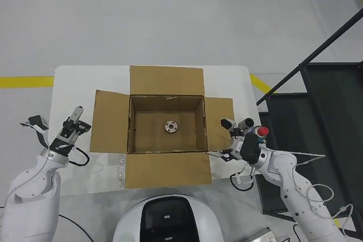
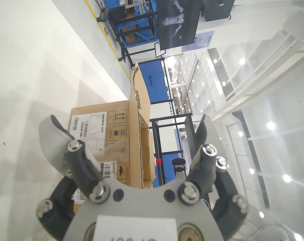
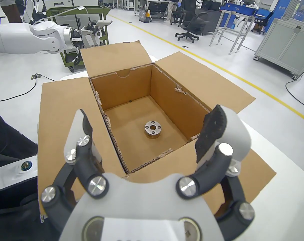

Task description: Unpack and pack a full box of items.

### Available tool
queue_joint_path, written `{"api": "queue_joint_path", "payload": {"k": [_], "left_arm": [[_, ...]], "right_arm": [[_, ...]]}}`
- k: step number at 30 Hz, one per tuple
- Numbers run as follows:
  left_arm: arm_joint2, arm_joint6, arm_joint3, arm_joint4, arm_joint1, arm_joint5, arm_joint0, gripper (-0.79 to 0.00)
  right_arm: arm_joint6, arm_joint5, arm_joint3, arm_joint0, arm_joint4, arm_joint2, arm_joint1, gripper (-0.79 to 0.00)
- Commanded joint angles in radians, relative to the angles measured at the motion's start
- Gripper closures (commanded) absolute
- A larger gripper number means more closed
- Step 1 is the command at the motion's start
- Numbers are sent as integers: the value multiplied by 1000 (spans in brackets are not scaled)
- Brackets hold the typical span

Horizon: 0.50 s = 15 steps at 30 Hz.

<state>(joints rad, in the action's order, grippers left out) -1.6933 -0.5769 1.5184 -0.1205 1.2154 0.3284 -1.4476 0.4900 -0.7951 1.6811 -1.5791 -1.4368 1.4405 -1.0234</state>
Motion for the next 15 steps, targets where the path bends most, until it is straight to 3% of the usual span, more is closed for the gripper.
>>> {"api": "queue_joint_path", "payload": {"k": [1, 6, 12, 15], "left_arm": [[0, 0, 0, 0, 0, 0, 0, -785], [0, 0, 0, 0, 0, 0, 0, -785], [0, 0, 0, 0, 0, 0, 0, -785], [0, 0, 0, 0, 0, 0, 0, -785]], "right_arm": [[-81, -26, 27, 38, -18, -42, -2, -785], [-267, -133, -5, 207, 49, -173, -19, -785], [-438, -84, -87, 370, 211, -296, -53, -785], [-438, -84, -87, 370, 211, -296, -53, -785]]}}
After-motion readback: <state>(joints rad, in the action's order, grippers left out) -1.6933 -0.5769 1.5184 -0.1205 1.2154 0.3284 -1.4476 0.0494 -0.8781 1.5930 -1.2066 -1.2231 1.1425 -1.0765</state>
